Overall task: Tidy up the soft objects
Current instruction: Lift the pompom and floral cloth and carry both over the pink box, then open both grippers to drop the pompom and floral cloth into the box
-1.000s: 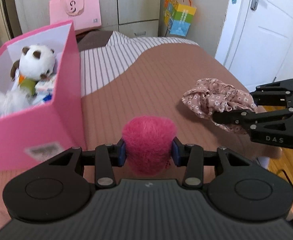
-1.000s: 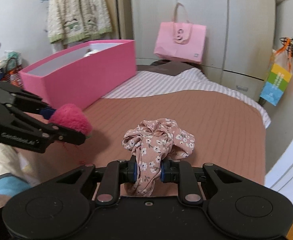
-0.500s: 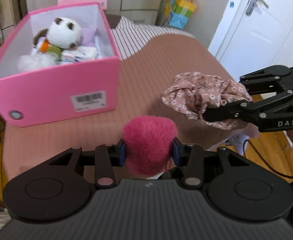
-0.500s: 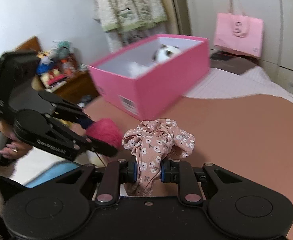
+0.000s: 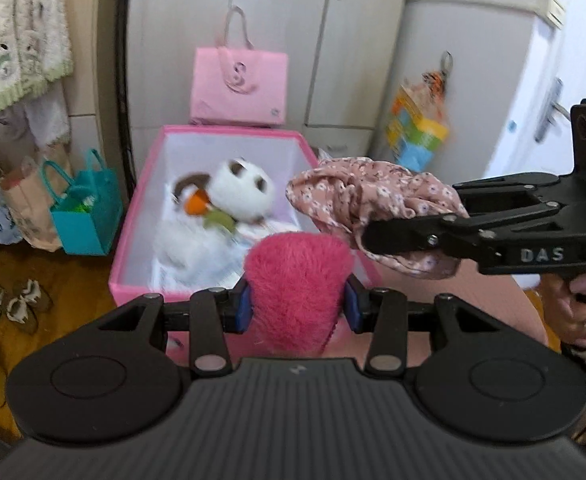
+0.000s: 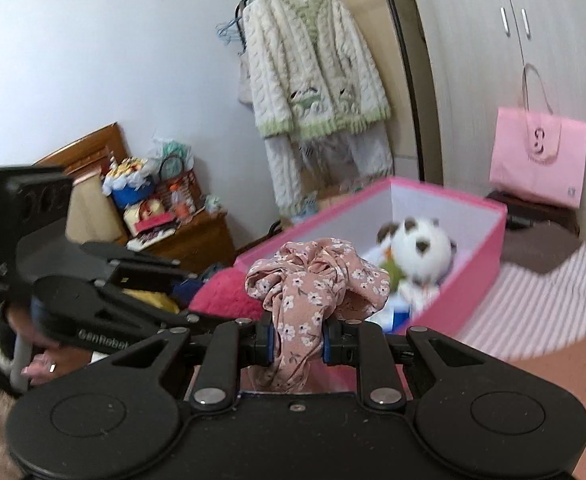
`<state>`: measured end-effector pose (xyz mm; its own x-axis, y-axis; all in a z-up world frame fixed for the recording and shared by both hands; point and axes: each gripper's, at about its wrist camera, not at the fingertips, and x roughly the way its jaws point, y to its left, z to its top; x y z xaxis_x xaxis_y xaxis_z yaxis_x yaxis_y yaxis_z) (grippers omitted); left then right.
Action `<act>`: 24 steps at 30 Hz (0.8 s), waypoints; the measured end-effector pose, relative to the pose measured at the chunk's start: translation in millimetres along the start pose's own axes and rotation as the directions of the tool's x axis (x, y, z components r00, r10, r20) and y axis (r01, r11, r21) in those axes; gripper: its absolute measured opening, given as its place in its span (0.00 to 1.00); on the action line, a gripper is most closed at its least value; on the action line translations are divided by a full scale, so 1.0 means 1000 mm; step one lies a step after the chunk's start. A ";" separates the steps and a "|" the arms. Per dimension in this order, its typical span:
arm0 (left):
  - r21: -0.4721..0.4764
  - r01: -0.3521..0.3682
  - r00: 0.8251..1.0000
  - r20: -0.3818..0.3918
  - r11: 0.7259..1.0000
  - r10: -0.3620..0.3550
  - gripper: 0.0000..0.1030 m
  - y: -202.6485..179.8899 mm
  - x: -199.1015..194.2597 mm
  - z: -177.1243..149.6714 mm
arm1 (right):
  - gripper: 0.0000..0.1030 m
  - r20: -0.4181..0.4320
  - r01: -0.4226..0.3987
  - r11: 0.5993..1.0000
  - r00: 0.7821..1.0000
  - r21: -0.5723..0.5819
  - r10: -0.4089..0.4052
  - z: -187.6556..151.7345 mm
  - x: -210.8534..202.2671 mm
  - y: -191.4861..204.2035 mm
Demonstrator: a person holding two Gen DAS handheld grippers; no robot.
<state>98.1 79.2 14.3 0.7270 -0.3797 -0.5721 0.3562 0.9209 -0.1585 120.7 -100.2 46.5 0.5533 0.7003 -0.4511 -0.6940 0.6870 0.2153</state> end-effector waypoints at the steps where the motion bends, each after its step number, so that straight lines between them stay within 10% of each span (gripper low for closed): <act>1: -0.005 -0.021 1.000 0.007 1.000 0.021 0.41 0.005 0.005 0.005 | 0.23 0.005 0.006 1.000 1.000 0.006 -0.006 0.006 0.008 -0.002; 12: -0.060 -0.200 0.979 0.015 0.978 0.202 0.42 0.059 0.076 0.054 | 0.26 -0.164 0.081 0.994 0.982 -0.068 -0.092 0.022 0.097 -0.031; 24: -0.064 -0.226 0.971 -0.091 0.972 0.219 0.46 0.074 0.118 0.060 | 0.35 -0.288 0.090 0.976 0.946 -0.200 -0.147 0.019 0.140 -0.031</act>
<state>245.9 97.6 -16.8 0.7307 -0.1586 -0.6640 0.1447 0.9865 -0.0764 228.9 -20.1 -6.6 0.4929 0.5062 -0.7077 -0.7193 0.6947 -0.0041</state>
